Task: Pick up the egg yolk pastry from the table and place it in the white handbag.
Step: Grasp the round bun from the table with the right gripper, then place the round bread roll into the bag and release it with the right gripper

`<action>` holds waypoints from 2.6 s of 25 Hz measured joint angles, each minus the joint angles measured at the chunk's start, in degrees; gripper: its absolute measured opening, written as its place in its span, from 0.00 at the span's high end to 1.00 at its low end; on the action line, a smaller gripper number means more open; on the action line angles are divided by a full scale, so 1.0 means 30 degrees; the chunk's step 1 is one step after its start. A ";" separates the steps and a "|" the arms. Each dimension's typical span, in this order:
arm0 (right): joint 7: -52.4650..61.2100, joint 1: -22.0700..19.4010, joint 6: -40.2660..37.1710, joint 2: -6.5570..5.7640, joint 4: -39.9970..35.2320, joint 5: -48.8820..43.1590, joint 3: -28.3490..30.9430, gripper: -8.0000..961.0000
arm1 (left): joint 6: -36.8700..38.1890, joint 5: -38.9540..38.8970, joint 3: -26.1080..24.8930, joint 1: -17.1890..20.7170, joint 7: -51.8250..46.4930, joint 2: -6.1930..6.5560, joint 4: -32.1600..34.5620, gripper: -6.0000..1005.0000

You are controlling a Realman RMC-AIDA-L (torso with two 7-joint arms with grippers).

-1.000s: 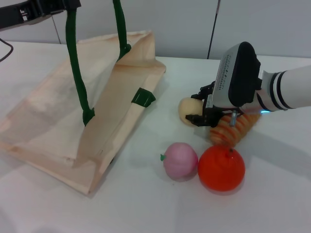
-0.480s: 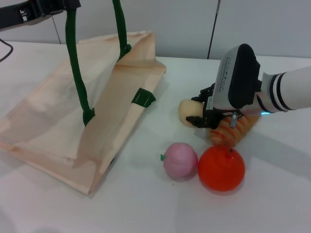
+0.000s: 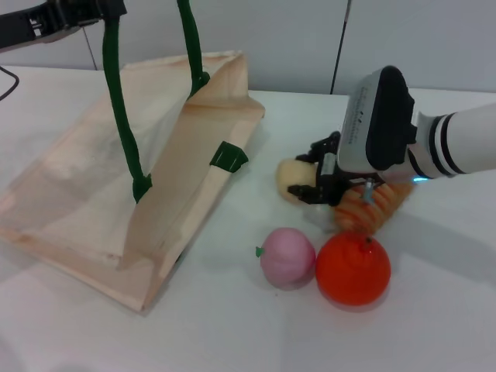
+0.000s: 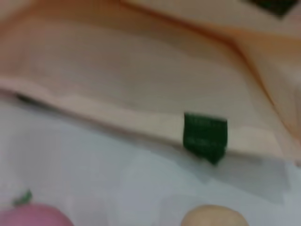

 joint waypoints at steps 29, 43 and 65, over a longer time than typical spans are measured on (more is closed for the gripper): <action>0.1206 -0.0134 0.4857 0.0009 -0.6619 0.0843 -0.1095 0.50 | 0.0355 0.0003 -0.0001 -0.0829 -0.0154 0.0494 0.1013 0.87; 0.1070 0.2054 0.0864 0.0120 -0.4894 0.3592 -0.4396 0.51 | 0.0354 0.0080 -0.0002 -0.1589 -0.0188 0.0628 0.1932 0.87; -0.0079 0.2181 -0.2747 0.0146 -0.3459 0.5102 -0.5177 0.52 | 0.1363 0.0033 -0.0001 -0.2173 -0.0267 0.0893 0.2454 0.87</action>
